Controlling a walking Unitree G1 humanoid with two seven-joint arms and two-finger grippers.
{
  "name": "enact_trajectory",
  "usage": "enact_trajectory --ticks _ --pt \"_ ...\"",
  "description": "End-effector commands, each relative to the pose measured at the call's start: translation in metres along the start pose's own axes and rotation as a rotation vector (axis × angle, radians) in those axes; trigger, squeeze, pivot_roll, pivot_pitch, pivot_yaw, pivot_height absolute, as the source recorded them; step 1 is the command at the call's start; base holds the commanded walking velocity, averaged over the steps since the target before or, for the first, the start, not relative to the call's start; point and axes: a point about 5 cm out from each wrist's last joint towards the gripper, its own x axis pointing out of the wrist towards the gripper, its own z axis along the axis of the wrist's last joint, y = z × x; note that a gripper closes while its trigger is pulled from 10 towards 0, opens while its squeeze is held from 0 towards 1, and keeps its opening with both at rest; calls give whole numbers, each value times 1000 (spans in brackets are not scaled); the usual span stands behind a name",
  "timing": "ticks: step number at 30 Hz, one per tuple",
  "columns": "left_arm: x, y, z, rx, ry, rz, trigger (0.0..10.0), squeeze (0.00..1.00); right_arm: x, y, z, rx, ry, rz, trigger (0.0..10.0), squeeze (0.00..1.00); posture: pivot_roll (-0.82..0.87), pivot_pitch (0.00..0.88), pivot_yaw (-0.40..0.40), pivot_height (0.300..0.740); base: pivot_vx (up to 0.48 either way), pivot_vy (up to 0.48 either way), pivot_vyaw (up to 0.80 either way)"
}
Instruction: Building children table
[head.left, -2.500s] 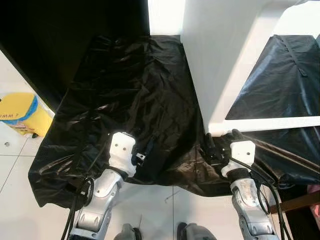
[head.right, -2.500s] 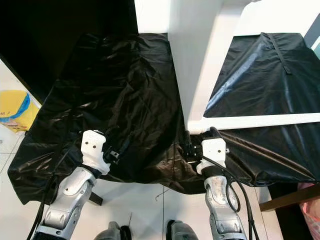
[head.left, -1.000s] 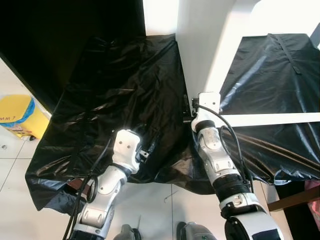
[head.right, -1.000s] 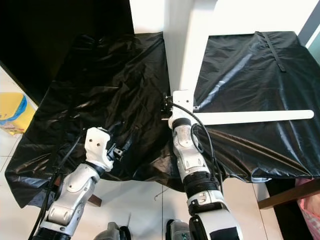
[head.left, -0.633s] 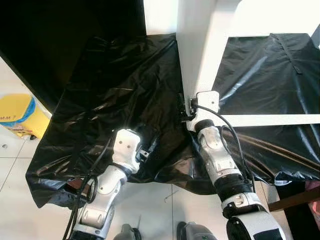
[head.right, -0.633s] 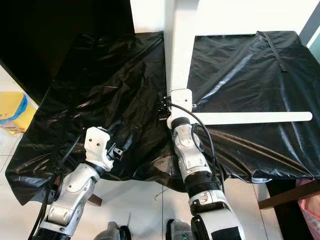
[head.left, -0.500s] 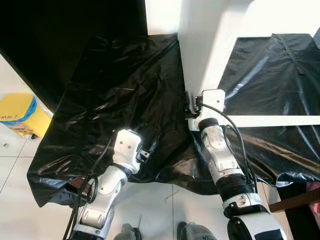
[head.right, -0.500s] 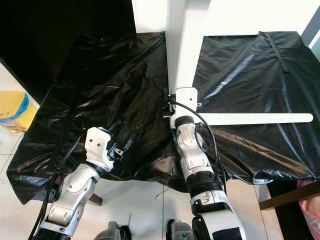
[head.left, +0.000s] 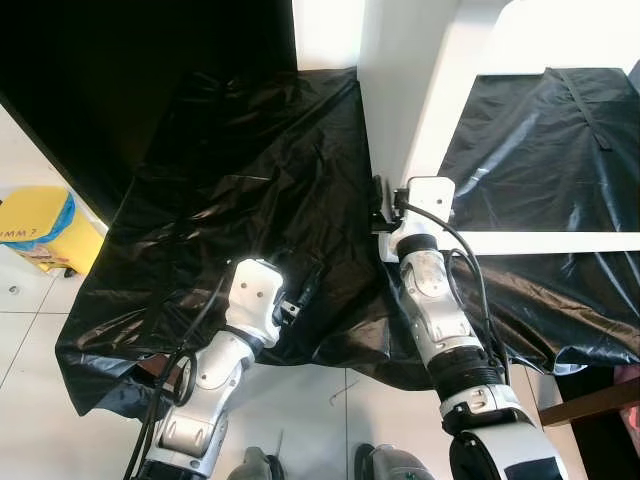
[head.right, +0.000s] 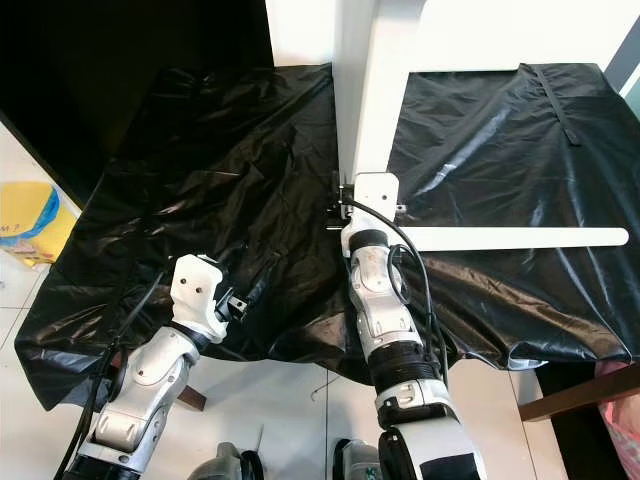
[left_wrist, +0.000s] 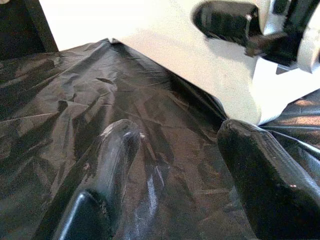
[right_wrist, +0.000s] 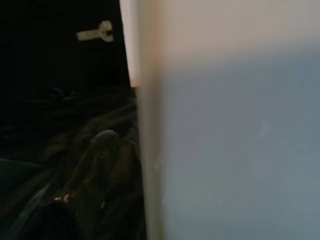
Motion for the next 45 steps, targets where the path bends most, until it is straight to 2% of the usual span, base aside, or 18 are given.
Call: enact_trajectory --ticks 1,3,11,22,26,30,36,45 --pt "-1 0 0 19 0 -27 10000 0 0 7 0 10 -5 42 10000 0 -36 129 64 740 0 0 0" --pt "-1 0 0 20 0 -27 10000 0 1 7 1 6 -9 59 10000 0 -36 128 63 740 0 0 0" --pt "2 -2 0 30 -4 -33 10000 0 14 -9 6 -13 -18 66 10000 0 -35 107 61 740 0 0 0" --pt "2 -2 1 38 -9 -36 10000 0 13 -1 9 60 -31 198 10000 0 -28 107 62 740 0 0 0" --pt "1 -2 2 44 -7 -35 10000 0 -3 10 12 152 -68 328 10000 0 -33 126 68 740 0 0 0" --pt "1 -3 2 45 -8 -36 10000 0 -10 14 11 179 -66 374 10000 0 -35 129 70 740 0 0 0" --pt "1 -3 2 44 -8 -40 10000 0 -22 18 9 188 -58 435 10000 0 -40 134 73 740 0 0 0" --pt "2 -4 3 42 -8 -48 10000 0 -41 13 4 152 -16 506 10000 0 -52 140 77 740 0 0 0"
